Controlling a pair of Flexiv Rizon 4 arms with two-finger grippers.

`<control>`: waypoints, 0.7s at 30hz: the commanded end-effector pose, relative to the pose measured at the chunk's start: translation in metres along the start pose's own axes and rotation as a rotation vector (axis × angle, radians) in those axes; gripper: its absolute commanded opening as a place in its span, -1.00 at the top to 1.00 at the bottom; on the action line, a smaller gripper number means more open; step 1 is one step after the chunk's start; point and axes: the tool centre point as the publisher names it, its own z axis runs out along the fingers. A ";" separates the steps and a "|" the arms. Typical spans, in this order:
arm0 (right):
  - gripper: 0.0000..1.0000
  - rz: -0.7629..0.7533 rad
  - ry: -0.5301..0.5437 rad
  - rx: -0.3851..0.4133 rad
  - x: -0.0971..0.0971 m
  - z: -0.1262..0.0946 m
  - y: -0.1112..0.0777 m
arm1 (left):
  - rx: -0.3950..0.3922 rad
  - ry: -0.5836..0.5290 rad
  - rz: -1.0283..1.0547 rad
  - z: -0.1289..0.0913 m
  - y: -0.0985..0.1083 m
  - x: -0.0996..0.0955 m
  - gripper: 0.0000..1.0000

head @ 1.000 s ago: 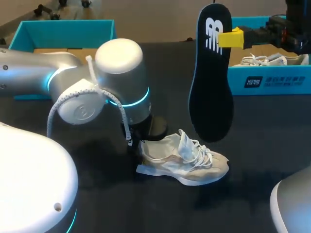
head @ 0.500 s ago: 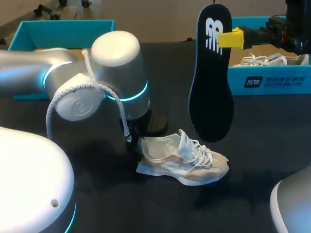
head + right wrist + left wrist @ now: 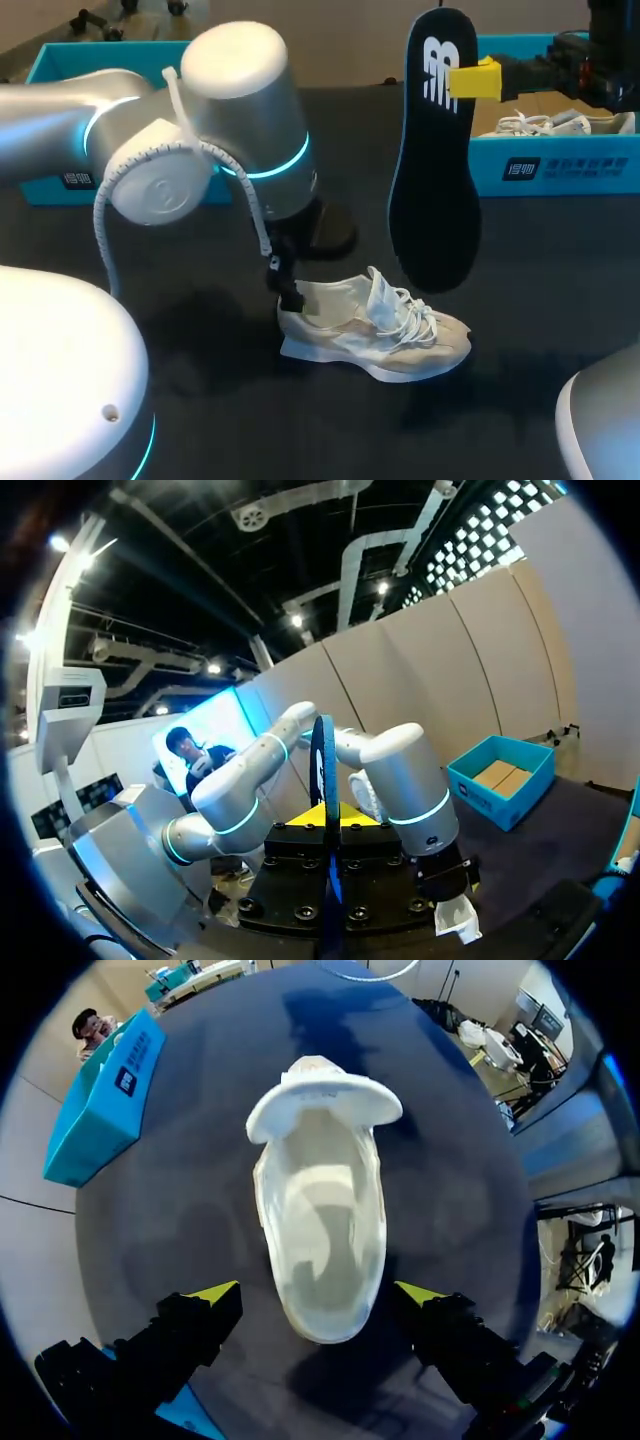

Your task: Take the shoe out of the shoebox, open the shoe tongue, remove and reinsert the insole, then place the shoe into the shoebox

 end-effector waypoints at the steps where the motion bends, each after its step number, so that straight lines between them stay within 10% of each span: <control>1: 1.00 0.002 0.002 0.007 -0.003 0.003 0.003 | -0.019 0.010 0.004 0.012 -0.020 -0.009 -1.00; 21: 1.00 0.002 0.002 0.007 -0.003 0.003 0.003 | -0.019 0.020 -0.056 0.061 -0.062 -0.035 -1.00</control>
